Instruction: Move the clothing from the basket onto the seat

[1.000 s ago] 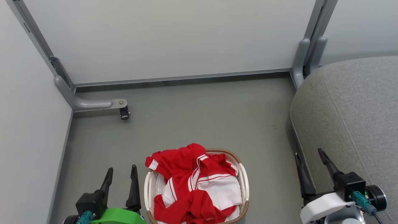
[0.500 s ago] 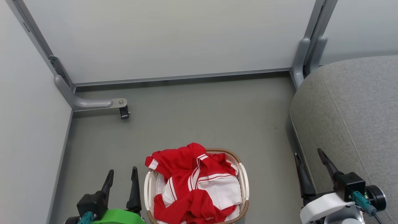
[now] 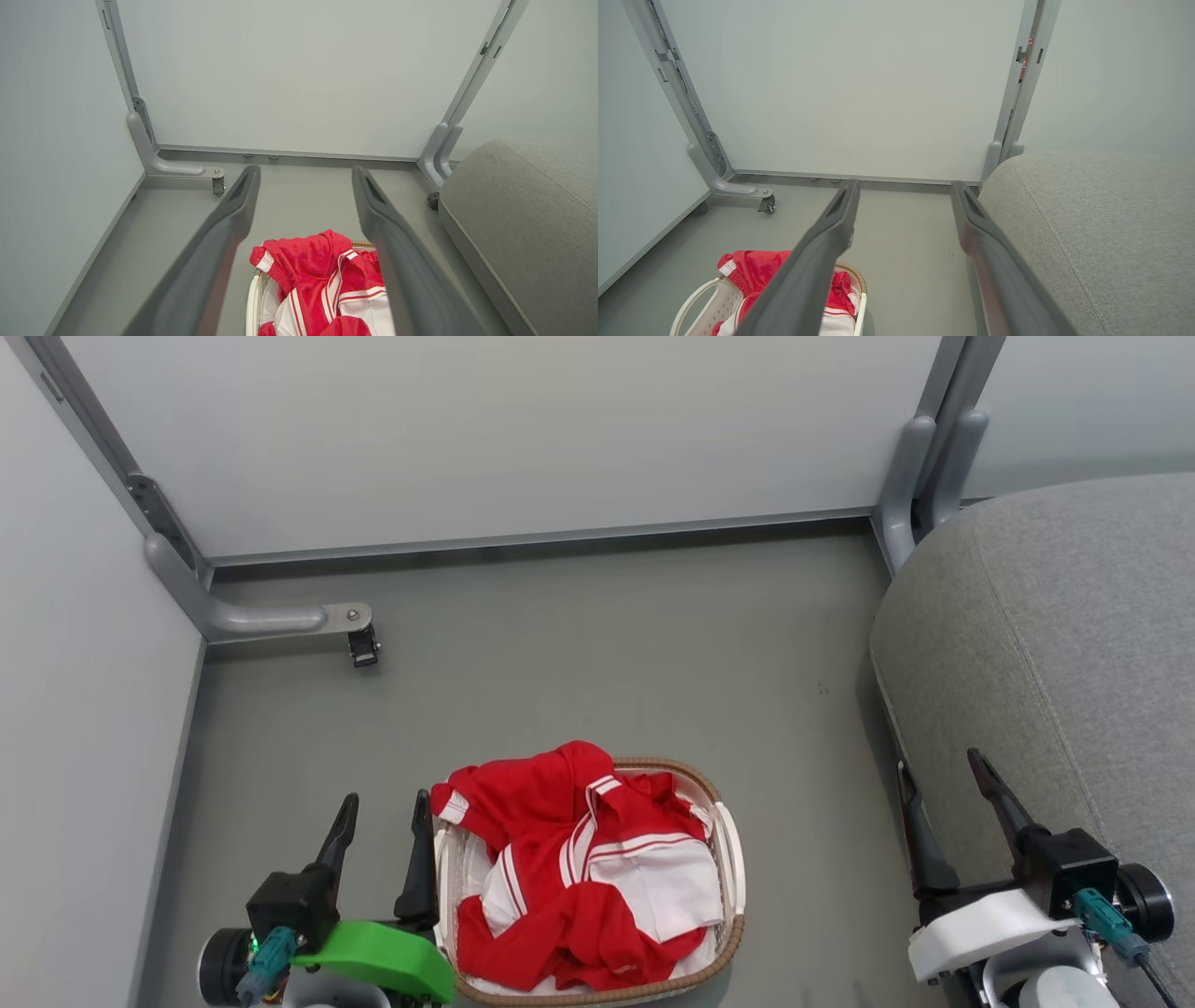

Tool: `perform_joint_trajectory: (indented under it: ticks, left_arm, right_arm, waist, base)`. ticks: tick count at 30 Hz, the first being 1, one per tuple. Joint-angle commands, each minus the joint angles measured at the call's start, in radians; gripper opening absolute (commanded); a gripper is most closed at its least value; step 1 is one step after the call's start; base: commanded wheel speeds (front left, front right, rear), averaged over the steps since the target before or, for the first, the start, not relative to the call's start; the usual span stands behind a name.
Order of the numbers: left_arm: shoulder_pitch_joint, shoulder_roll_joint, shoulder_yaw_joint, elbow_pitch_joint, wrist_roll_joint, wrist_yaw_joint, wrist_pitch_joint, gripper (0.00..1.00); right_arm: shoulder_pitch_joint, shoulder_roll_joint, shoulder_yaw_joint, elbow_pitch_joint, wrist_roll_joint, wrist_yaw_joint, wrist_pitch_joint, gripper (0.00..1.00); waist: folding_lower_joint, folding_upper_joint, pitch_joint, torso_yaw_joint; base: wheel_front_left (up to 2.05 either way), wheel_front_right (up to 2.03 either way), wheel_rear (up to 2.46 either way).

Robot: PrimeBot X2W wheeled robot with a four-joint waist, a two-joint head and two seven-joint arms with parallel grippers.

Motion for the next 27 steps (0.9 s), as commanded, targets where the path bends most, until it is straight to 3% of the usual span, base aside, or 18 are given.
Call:
perform_joint_trajectory:
  ticks: [1,9,19,27]
  left_arm:
    - [-0.031,0.006,-0.005,0.001,0.020,-0.010,0.000,1.00]
    - [-0.194,0.006,-0.091,0.084,0.040,-0.038,0.000,1.00]
    - [-0.471,0.006,-0.235,0.376,0.080,-0.060,0.034,1.00]
    - [-0.616,0.007,-0.343,0.534,0.061,-0.065,0.054,1.00]
  right_arm:
    - [-0.019,-0.005,-0.007,-0.010,-0.005,0.000,-0.004,1.00]
    - [-0.120,-0.005,-0.031,-0.052,-0.014,0.000,-0.003,1.00]
    - [-0.332,-0.004,-0.055,-0.104,-0.006,0.000,-0.003,1.00]
    - [-0.437,-0.004,-0.040,-0.131,0.034,0.000,-0.003,1.00]
  waist:
    - [0.0000,0.0000,0.042,-0.012]
    - [0.0000,0.0000,0.218,-0.057]
    - [0.0000,0.0000,0.491,-0.146]
    - [0.0000,0.0000,0.643,-0.212]
  base:
    - [0.00,0.00,0.00]
    - [0.00,0.00,0.00]
    - [0.00,0.00,0.00]
    - [0.00,0.00,0.00]
